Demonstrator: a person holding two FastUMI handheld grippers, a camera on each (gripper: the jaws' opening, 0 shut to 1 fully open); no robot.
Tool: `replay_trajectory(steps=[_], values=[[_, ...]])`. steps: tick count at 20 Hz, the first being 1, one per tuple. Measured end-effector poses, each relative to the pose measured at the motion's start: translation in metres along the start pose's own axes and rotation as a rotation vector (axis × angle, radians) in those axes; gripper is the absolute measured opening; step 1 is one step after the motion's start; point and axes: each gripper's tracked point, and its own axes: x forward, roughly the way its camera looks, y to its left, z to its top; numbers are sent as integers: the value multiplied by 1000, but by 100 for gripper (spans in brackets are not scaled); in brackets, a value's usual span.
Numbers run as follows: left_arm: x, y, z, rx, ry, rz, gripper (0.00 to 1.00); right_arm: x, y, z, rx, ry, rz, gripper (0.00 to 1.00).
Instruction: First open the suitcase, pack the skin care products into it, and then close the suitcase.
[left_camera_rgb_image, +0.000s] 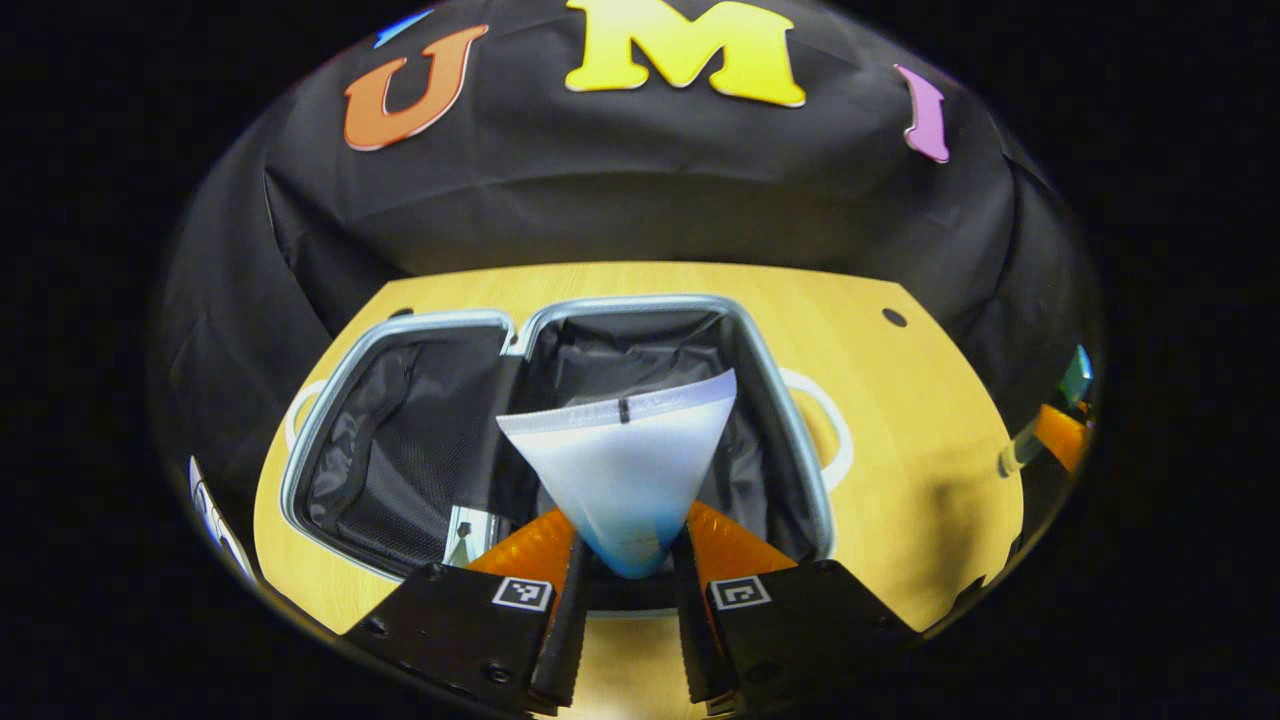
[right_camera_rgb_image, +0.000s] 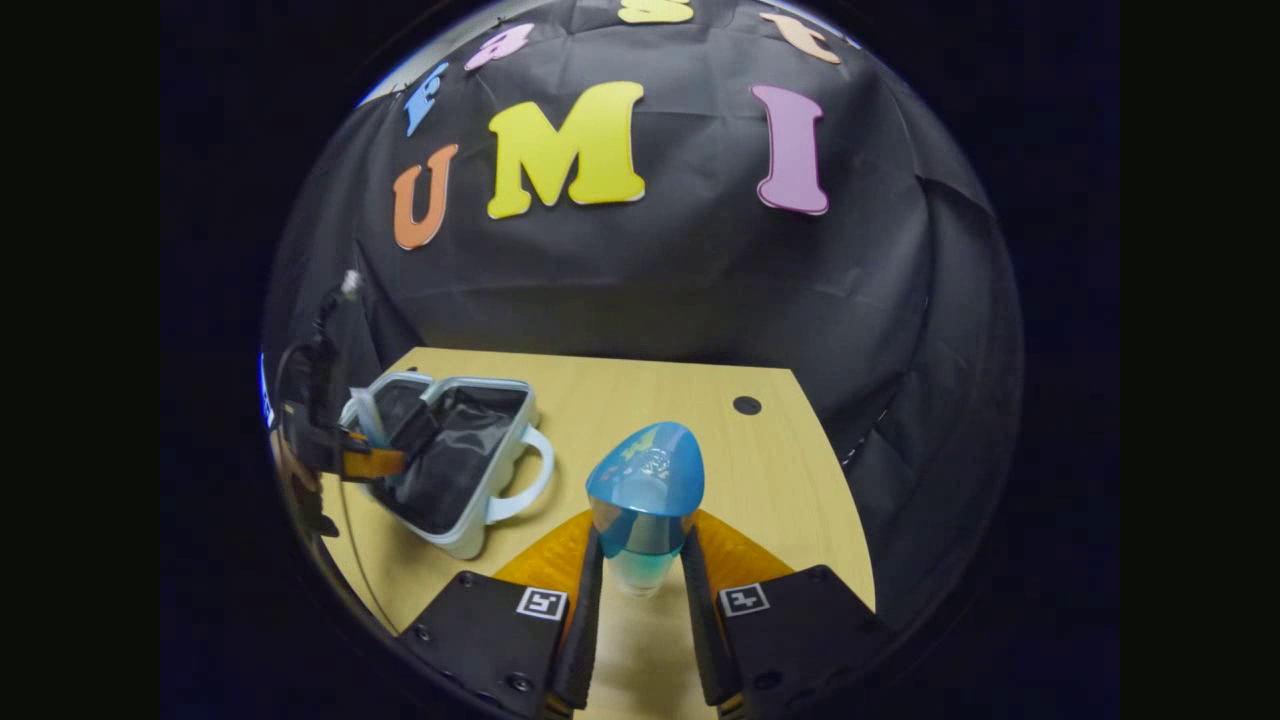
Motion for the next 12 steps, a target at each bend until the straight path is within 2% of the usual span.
replay_trajectory(steps=[6,10,11,12], values=[[47,21,-26,-1,167,-22,43,-30,37,6,3,-16,-37,38],[65,15,-21,50,180,-43,43,-35,54,13,-6,-20,-63,38],[68,15,-19,63,178,-42,51,-33,60,12,-13,-9,-64,41],[70,14,-18,67,177,-39,51,-30,66,16,-8,-5,-60,38]])
